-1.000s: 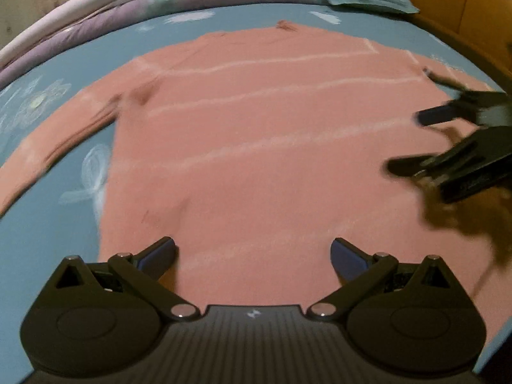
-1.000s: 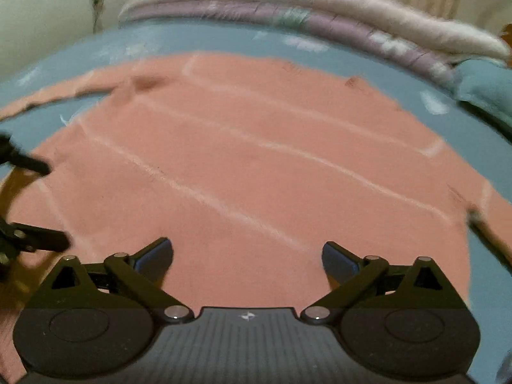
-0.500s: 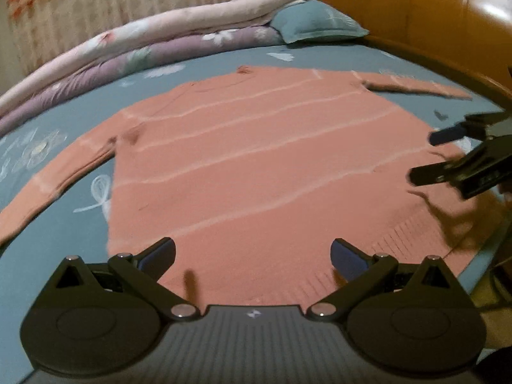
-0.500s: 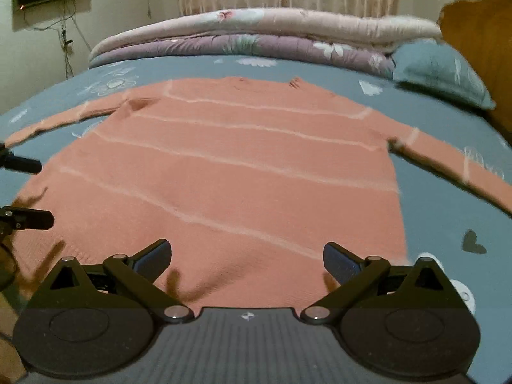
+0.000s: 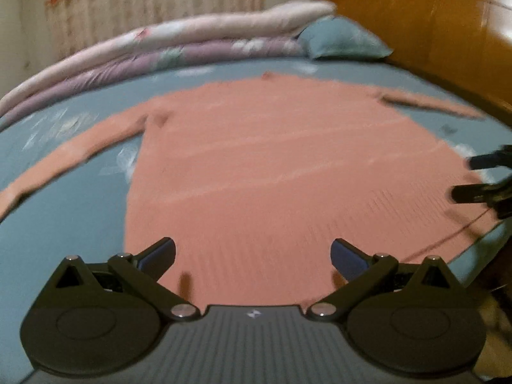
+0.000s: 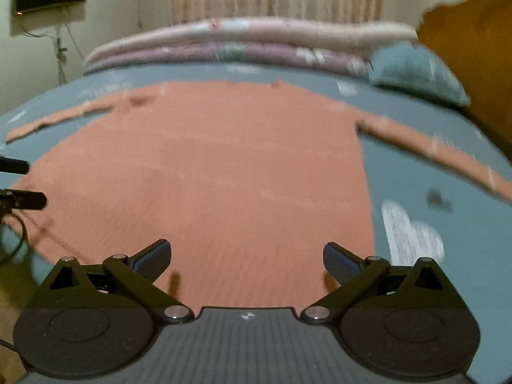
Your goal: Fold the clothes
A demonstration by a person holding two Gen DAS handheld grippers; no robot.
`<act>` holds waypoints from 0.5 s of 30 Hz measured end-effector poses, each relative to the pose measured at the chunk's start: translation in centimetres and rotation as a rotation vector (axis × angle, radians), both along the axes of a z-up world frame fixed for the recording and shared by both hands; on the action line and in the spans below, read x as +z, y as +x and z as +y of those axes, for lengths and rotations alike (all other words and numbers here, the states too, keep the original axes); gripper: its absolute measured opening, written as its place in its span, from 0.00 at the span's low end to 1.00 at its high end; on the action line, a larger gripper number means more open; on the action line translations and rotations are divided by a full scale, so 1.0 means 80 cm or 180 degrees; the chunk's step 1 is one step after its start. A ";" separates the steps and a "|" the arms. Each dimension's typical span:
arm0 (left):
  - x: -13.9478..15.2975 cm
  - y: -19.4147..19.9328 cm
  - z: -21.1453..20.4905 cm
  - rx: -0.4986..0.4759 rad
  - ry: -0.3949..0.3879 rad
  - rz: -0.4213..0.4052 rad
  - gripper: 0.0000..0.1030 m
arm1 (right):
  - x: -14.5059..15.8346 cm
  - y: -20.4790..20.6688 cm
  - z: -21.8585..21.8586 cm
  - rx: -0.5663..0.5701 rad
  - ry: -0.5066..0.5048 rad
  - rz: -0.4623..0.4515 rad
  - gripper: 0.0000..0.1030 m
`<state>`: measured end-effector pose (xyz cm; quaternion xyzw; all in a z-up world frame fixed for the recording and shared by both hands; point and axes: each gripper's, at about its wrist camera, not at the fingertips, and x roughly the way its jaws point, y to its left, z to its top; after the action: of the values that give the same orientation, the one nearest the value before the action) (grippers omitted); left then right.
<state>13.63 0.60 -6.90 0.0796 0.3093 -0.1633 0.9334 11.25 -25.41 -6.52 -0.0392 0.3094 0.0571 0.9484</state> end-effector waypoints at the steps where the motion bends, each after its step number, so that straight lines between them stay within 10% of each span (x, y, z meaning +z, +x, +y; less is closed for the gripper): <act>1: 0.001 0.005 -0.006 -0.0004 0.0033 -0.0037 1.00 | 0.003 0.006 0.005 0.0003 -0.0029 -0.0050 1.00; 15: -0.001 -0.028 0.033 0.0390 0.0018 0.0398 1.00 | -0.034 -0.011 -0.001 -0.0173 0.0079 -0.0067 1.00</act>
<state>11.40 3.22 -6.95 0.0528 0.3717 -0.1097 0.9203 10.41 -25.50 -9.20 -0.0195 0.2997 0.0348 0.9532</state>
